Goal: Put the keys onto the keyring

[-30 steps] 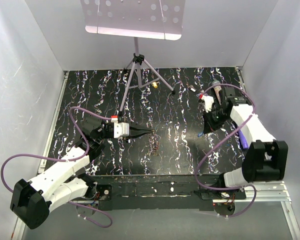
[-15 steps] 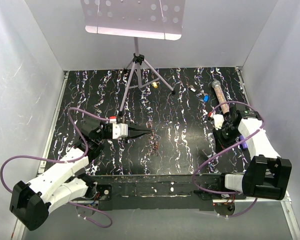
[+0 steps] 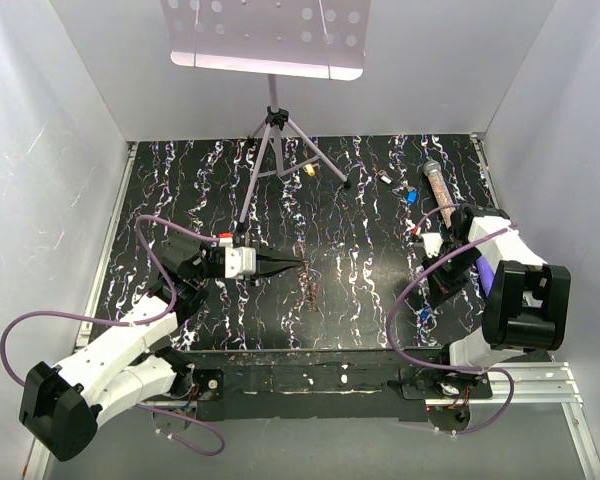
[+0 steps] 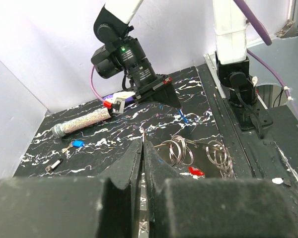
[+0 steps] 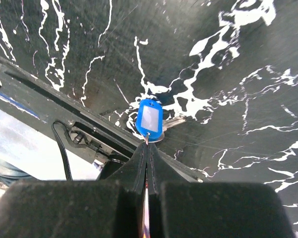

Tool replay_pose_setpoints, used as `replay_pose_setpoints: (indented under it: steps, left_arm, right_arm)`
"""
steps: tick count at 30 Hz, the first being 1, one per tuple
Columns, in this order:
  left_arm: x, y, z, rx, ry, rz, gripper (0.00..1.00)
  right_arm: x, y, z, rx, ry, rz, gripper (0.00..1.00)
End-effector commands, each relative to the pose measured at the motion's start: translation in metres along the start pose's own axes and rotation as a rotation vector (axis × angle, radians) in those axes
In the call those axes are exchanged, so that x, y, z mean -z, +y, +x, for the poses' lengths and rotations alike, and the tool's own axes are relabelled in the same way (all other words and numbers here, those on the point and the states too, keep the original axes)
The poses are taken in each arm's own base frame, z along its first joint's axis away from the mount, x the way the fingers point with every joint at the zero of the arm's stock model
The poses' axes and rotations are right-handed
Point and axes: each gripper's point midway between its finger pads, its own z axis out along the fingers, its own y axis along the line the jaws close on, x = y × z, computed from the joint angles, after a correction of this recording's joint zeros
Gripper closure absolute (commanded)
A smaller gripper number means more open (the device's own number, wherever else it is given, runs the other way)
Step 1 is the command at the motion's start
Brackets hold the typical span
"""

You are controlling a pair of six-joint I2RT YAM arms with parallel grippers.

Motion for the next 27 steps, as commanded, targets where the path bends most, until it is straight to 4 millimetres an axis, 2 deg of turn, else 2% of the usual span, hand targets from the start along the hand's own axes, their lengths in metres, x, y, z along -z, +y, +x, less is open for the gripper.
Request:
replay_pose_setpoints:
  steps: [1,19,27]
  left_arm:
    - [0.001,0.002,-0.014,-0.05,-0.024,-0.01,1.0]
    - [0.0,0.004,-0.008,-0.042,-0.009,-0.011,1.0]
    - [-0.001,0.004,-0.005,-0.036,-0.001,-0.012,1.0]
  right_arm:
    - [0.011,-0.007,-0.021,-0.011,-0.035,0.003,0.99]
    - [-0.001,-0.045,-0.083,-0.029,-0.104,0.023,0.99]
    - [-0.008,-0.057,-0.098,-0.018,-0.155,0.061,0.99]
